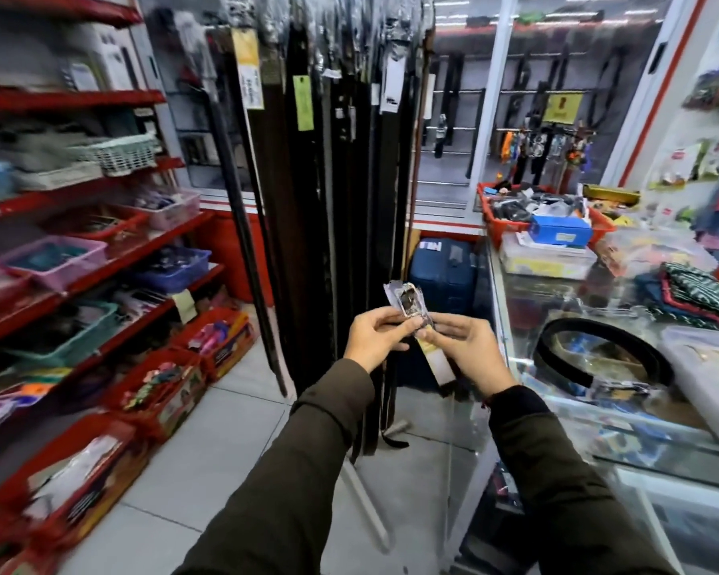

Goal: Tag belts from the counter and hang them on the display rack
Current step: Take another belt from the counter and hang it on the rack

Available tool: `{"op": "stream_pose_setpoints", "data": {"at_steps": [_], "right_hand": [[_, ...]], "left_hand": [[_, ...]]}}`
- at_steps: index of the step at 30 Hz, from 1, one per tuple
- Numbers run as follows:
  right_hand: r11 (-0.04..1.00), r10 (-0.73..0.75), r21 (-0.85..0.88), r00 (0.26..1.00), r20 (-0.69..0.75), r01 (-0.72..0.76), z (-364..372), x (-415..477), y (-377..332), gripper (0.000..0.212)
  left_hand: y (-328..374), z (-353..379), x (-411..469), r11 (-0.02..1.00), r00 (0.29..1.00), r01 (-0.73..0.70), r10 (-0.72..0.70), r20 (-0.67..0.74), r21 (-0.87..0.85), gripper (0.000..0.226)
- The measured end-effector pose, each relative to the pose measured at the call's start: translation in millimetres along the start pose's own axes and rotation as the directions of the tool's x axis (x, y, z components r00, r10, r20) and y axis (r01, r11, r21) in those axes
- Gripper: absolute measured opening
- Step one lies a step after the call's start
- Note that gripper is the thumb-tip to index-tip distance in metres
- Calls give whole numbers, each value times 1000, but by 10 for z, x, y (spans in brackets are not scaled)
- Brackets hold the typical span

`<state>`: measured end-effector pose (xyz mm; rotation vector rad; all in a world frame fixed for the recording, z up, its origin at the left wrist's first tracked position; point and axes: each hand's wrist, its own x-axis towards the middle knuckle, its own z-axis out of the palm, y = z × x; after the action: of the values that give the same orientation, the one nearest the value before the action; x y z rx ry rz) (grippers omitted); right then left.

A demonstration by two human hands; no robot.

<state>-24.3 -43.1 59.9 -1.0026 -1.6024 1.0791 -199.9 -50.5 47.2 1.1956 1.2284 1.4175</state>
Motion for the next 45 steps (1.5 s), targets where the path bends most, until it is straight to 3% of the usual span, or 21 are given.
{"op": "stream_pose_setpoints", "data": {"at_steps": [3,6,10,16,20,24,32,39,45], "right_hand": [[995,-51,-84,999,12,52,133,49,-35,32],[972,-153,-176,988,17,154,222,121,-107,26],[986,-159,-29,978,133,164,416,313,-357,20],[962,-203,213,968,150,169,828,697,-826,13],[935,-279,255,955,104,245,1119,936,-1218,22],[908,-353,261,934,55,328,1341,1157,-1676,23],[815,-424,440,905,9,377,1606,1449,-2480,26],[766,-437,492,896,-71,413,1705,1659,-3067,28],[782,-409,484,909,-79,393,1718,1810,-3274,25]], "left_hand": [[126,-137,7,994,997,-66,70,-44,89,26],[298,-241,-3,991,985,-121,127,-121,55,26],[577,-460,-9,979,965,-192,175,-193,-70,25],[1060,-808,61,938,917,-310,252,-308,-153,30],[1364,-1100,102,920,893,-372,318,-317,-126,19],[1667,-1330,123,903,865,-420,367,-341,-94,19],[2504,-1595,295,847,787,-528,463,-407,-57,25],[3089,-1672,498,830,769,-550,459,-446,-94,19],[3316,-1727,611,839,772,-539,459,-440,-71,27]]}}
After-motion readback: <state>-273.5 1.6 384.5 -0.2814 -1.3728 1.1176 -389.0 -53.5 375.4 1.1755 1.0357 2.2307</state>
